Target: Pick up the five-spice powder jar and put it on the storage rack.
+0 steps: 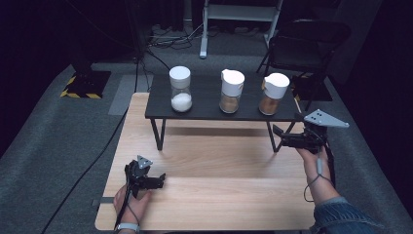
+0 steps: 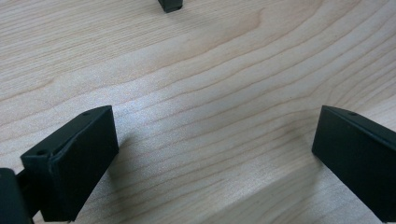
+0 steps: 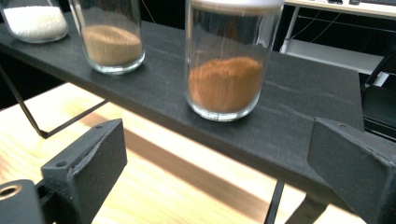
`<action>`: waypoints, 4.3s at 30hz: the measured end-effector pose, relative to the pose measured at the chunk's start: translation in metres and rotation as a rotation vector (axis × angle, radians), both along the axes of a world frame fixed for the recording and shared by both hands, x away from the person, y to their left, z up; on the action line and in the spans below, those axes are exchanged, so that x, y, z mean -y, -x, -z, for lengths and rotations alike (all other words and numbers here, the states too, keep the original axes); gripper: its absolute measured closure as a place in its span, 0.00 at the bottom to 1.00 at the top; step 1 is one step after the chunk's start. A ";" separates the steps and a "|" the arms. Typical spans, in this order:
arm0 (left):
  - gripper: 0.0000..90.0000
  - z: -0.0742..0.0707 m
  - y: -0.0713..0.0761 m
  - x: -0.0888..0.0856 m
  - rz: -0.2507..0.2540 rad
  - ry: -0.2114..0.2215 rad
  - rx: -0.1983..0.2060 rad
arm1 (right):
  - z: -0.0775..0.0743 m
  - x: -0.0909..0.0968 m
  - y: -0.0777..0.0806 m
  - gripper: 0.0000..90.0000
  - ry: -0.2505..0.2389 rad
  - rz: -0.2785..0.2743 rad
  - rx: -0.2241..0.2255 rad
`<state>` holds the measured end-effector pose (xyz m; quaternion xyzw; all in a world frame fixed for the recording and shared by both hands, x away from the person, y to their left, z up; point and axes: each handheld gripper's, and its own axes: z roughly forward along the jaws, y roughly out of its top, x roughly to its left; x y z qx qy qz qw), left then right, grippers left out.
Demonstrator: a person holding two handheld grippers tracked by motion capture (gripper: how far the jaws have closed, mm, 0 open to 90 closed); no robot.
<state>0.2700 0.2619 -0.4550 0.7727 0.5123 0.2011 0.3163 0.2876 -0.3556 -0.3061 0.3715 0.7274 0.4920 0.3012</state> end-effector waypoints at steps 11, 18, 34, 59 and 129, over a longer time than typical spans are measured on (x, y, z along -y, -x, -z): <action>0.00 0.000 0.000 0.000 0.000 0.000 0.000 | 0.027 0.007 0.009 0.05 0.011 -0.005 -0.048; 0.00 0.000 0.000 0.000 0.000 0.000 0.000 | 0.045 0.012 0.014 0.05 0.010 0.005 -0.085; 0.00 0.000 0.000 0.000 -0.001 0.000 -0.001 | 0.082 0.014 0.021 0.05 0.050 0.014 -0.148; 0.00 0.000 0.000 0.000 0.000 0.000 0.000 | 0.124 0.008 0.019 0.05 0.100 0.027 -0.252; 0.00 0.000 0.000 0.000 0.000 0.000 -0.002 | 0.146 -0.005 0.008 0.00 0.184 0.046 -0.390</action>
